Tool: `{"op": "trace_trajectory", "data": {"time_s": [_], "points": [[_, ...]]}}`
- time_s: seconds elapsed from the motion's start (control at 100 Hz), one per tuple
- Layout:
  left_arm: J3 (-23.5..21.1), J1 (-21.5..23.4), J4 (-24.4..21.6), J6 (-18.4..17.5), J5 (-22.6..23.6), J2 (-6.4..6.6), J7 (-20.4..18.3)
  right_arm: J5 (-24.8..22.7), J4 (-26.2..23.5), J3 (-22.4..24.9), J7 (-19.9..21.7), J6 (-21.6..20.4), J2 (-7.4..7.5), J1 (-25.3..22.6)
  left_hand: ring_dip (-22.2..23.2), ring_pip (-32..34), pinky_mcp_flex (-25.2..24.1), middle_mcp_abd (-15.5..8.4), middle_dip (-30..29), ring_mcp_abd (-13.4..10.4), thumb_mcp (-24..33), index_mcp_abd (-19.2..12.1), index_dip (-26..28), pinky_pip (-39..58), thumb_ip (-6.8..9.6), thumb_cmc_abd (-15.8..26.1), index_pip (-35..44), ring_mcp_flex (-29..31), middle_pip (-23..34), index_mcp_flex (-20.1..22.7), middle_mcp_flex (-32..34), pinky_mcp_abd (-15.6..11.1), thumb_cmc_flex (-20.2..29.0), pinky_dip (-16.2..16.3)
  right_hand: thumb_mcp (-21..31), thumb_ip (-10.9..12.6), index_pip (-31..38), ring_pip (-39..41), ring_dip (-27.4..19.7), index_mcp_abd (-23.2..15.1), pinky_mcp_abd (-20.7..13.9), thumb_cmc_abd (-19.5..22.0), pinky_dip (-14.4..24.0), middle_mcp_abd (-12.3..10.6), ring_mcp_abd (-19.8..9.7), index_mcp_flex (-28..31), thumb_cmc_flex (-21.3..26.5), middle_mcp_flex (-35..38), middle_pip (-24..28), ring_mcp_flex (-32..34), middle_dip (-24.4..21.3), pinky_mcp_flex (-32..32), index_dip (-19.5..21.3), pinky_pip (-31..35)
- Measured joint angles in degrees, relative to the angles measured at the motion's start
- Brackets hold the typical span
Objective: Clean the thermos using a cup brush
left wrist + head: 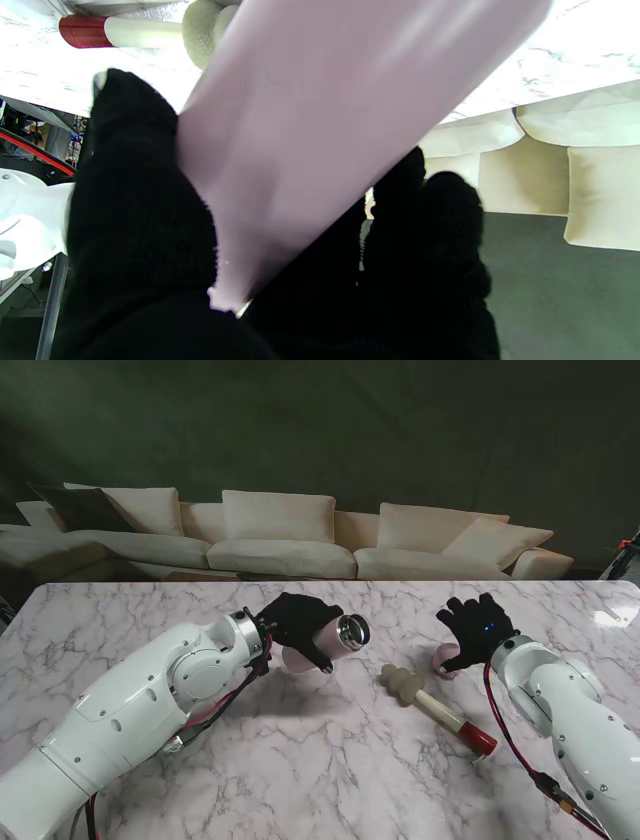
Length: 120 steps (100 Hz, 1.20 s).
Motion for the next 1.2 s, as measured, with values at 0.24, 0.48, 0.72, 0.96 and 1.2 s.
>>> {"op": "trace_trajectory", "data": {"time_s": [0.24, 0.48, 0.72, 0.96, 1.2], "points": [[0.11, 0.00, 0.04, 0.01, -0.07, 0.01, 0.06, 2.96, 5.22, -8.30, 4.24, 3.91, 0.52, 6.56, 0.00, 0.01, 0.00, 0.00, 0.00, 0.00, 0.00, 0.00, 0.00, 0.00, 0.00, 0.00, 0.00, 0.00, 0.00, 0.00, 0.00, 0.00, 0.00, 0.00, 0.78, 0.00, 0.92, 2.23, 0.00, 0.51, -1.36, -1.42, -0.33, 0.10, 0.00, 0.00, 0.00, 0.82, 1.30, 0.00, 0.52, 2.15, 0.00, 0.90], [-0.02, 0.13, 0.06, 0.01, -0.06, 0.01, 0.12, 7.85, 13.42, -16.49, 4.44, 9.43, 0.41, 12.43, 0.00, 0.01, 0.00, 0.00, 0.00, 0.00, 0.00, 0.00, 0.00, 0.00, 0.00, 0.00, 0.00, 0.00, 0.00, 0.00, 0.00, 0.00, 0.00, 0.00, 1.63, 0.00, 1.74, 3.25, 0.00, 0.51, -1.43, -1.42, -0.36, 0.10, -0.31, 0.01, 1.45, 1.55, 1.99, 0.17, 0.64, 3.63, 0.00, 1.54], [-0.06, 0.25, 0.07, 0.01, 0.02, 0.01, 0.25, 10.29, 16.09, -20.19, 4.52, 13.04, 0.35, 14.18, 0.00, 0.01, 0.00, 0.00, 0.00, 0.00, 0.00, 0.00, 0.00, 0.00, 0.00, 0.00, 0.00, 0.00, 0.00, 0.00, 0.00, 0.00, 0.00, 0.00, 1.63, 0.00, 2.42, 5.23, 0.00, 0.51, -1.42, -1.42, -0.36, 0.10, -0.37, 0.04, 1.82, 2.31, 2.50, 1.97, 1.11, 5.99, 0.00, 3.01], [0.06, 0.24, 0.21, 0.01, 0.01, 0.01, 0.25, 14.79, 18.37, -22.89, 3.53, 16.20, 0.01, 14.67, 0.00, 0.02, 0.00, 0.00, 0.00, 0.00, 0.00, 0.00, 0.00, 0.00, 0.00, 0.00, 0.00, 0.00, 0.00, 0.00, 0.00, 0.00, 0.00, 0.00, -1.71, 0.00, 5.36, 11.14, 3.82, 0.46, 0.21, -1.06, -0.36, 0.53, -0.37, 0.63, 6.94, 3.88, 3.86, 5.77, 1.85, 11.77, 0.00, 7.01], [0.26, 0.16, 0.44, 0.02, -0.01, 0.01, 0.32, 18.77, 20.09, -24.93, 2.65, 17.99, -0.56, 15.20, 0.00, 0.02, 0.00, 0.00, 0.00, 0.00, 0.00, 0.00, 0.00, 0.00, 0.00, 0.00, 0.00, 0.00, 0.00, 0.00, 0.00, 0.00, 0.00, 0.00, -4.82, 0.52, 9.07, 23.50, 11.69, -1.46, -0.48, 5.61, 7.34, 0.54, -2.79, 1.63, 17.92, 5.26, 7.76, 10.66, 3.36, 19.35, 0.87, 14.40]]}}
